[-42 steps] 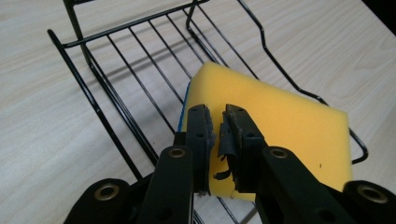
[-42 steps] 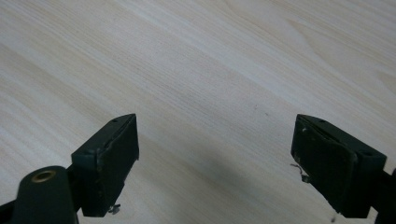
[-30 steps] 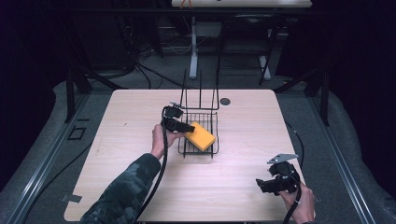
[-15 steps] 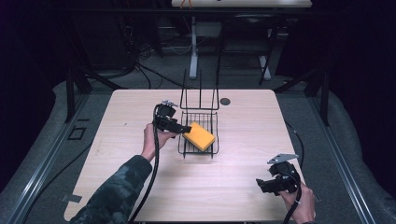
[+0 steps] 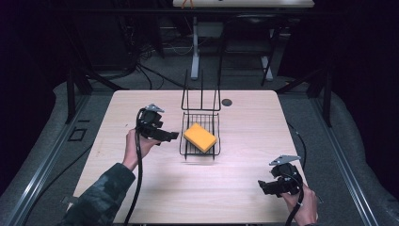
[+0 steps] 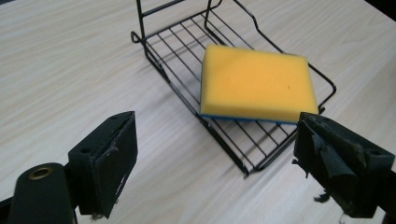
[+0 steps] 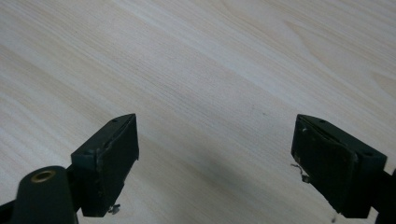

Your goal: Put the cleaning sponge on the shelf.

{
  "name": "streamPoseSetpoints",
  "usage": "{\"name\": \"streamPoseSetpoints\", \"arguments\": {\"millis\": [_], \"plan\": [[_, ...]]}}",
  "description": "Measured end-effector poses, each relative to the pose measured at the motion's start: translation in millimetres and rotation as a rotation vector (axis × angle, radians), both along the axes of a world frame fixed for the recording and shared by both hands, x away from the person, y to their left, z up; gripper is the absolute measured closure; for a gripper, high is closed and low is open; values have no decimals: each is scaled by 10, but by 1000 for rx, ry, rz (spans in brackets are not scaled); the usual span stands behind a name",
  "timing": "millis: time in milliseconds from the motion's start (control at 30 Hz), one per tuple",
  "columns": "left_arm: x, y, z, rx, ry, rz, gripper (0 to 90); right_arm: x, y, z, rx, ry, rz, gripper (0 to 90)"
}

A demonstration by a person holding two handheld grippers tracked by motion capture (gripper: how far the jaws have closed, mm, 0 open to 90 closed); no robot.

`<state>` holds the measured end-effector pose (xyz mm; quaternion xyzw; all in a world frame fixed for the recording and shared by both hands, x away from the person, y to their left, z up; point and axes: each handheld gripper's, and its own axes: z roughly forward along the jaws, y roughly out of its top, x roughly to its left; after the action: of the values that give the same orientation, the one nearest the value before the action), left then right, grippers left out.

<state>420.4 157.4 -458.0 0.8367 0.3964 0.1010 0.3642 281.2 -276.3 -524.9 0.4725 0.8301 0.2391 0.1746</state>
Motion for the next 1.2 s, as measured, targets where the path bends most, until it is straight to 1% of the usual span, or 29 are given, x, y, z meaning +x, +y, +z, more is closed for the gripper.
{"name": "streamPoseSetpoints", "arguments": {"millis": [133,200,300,367,433,500,567,633,667,700,800,833,933,1033,1067,1100,1200], "plan": [[-83,145,32,16,-9,13,126,-4,8,3,3,6,-1,145],[-105,179,36,12,-12,20,114,-6,7,6,3,6,-3,145],[-196,305,63,24,-16,30,104,-9,6,7,2,7,-5,146],[-249,360,68,31,-19,34,95,-10,9,5,2,3,-6,145],[-302,411,65,42,-23,42,79,-12,8,7,-1,2,-5,146],[-354,470,56,44,-17,46,68,-13,7,7,-1,2,-6,145],[-404,530,43,63,-18,53,60,-15,6,9,0,4,-4,146],[-453,596,18,66,-18,66,48,-16,9,6,-3,1,-5,145],[-453,596,18,66,-18,66,44,-16,9,6,-3,1,-5,145],[-502,672,-14,69,-18,76,39,-17,12,3,-3,2,-3,145],[-566,777,-92,78,-5,98,23,-16,11,0,-5,4,-4,145],[-586,814,-121,80,9,100,17,-16,13,-1,-6,5,-4,145],[-654,920,-225,86,33,118,4,-19,17,-1,-6,6,-5,145],[-731,1020,-340,83,58,141,4,-21,17,-4,-6,5,-4,145],[-731,1020,-340,83,58,141,4,-21,17,-4,-6,5,-4,145],[-775,1080,-424,91,75,151,4,-20,20,-8,-7,7,-3,145],[-830,1156,-546,110,110,159,3,-19,23,-14,-12,7,1,146]]}}
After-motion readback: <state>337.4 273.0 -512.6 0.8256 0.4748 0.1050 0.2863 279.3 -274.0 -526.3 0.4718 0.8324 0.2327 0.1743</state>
